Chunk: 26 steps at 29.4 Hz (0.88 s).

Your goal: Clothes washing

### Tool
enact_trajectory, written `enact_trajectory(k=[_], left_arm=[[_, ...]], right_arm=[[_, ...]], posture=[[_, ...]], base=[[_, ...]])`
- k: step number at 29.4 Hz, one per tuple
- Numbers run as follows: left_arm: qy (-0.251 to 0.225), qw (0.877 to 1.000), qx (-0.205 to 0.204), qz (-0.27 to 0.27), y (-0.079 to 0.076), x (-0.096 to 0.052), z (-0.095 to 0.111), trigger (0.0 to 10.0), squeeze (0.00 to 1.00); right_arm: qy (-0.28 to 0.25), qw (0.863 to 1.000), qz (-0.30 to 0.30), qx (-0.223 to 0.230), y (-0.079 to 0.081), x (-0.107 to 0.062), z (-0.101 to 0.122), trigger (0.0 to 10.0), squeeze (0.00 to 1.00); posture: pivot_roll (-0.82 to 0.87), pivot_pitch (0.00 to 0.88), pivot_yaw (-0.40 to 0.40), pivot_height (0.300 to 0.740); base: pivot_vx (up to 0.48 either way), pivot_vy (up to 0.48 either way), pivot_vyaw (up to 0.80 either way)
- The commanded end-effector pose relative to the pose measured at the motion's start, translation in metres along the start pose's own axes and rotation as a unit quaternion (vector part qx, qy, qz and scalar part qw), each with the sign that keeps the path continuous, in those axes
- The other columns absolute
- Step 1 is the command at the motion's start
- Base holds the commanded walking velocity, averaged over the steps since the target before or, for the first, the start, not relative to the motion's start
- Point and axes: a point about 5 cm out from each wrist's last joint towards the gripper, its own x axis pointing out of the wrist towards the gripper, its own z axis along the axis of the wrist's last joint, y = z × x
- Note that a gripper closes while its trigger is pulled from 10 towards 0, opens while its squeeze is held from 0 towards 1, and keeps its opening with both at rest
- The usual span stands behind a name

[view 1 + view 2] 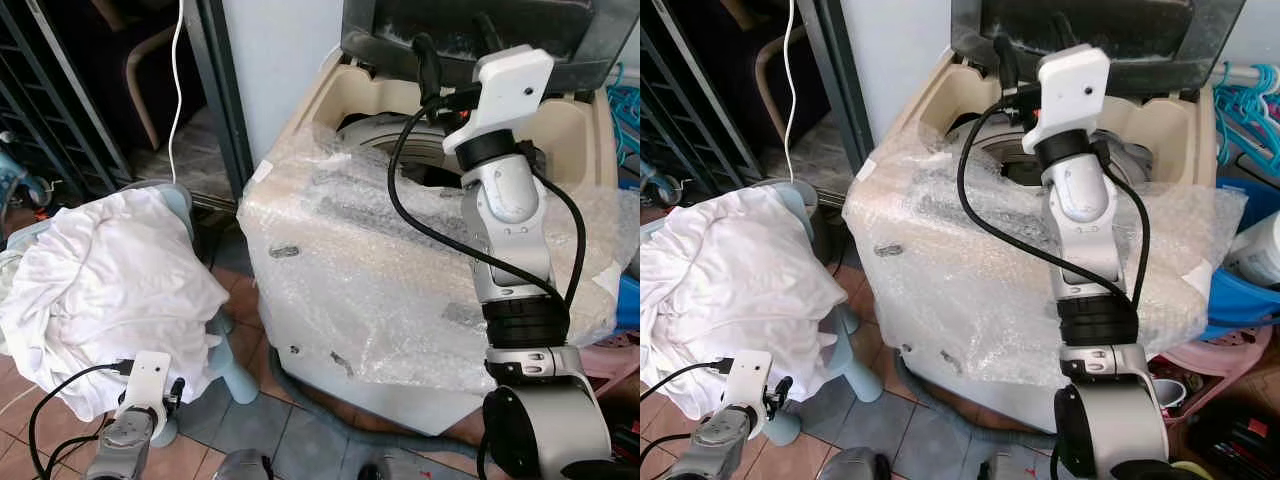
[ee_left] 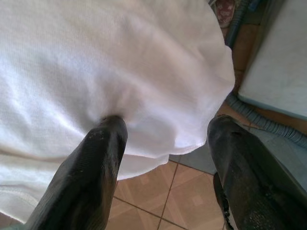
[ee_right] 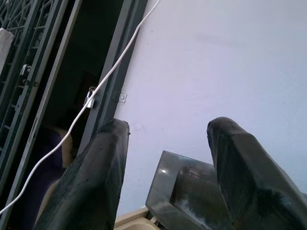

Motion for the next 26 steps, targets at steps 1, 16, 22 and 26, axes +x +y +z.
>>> enact_trajectory(k=[1,16,22,26], left_arm=[[-0.008,1.000,-0.012,0.000,-0.002,0.000,0.000,10.0,0.00],[0.066,0.995,-0.018,-0.067,-0.032,0.009,0.000,10.0,0.00],[0.029,0.996,-0.039,-0.068,-0.026,0.015,0.019,10.0,0.00],[0.028,0.997,-0.034,-0.062,-0.023,0.014,0.016,10.0,0.00]], right_arm=[[0.034,0.999,0.027,0.028,0.006,-0.012,-0.008,10.0,0.00],[0.119,0.988,0.080,0.057,0.054,-0.079,-0.006,10.0,0.00],[0.120,0.990,0.060,0.053,0.053,-0.075,-0.005,10.0,0.00],[0.132,0.989,0.054,0.045,0.053,-0.078,-0.008,10.0,0.00]], posture=[[-0.02,0.000,0.024,0.740],[-0.10,0.000,0.018,0.740],[-0.07,0.000,0.016,0.740],[-0.07,0.000,0.022,0.740]], base=[[0.000,0.000,0.00],[0.000,0.000,0.18],[0.000,0.000,0.00],[0.000,0.000,0.40]])
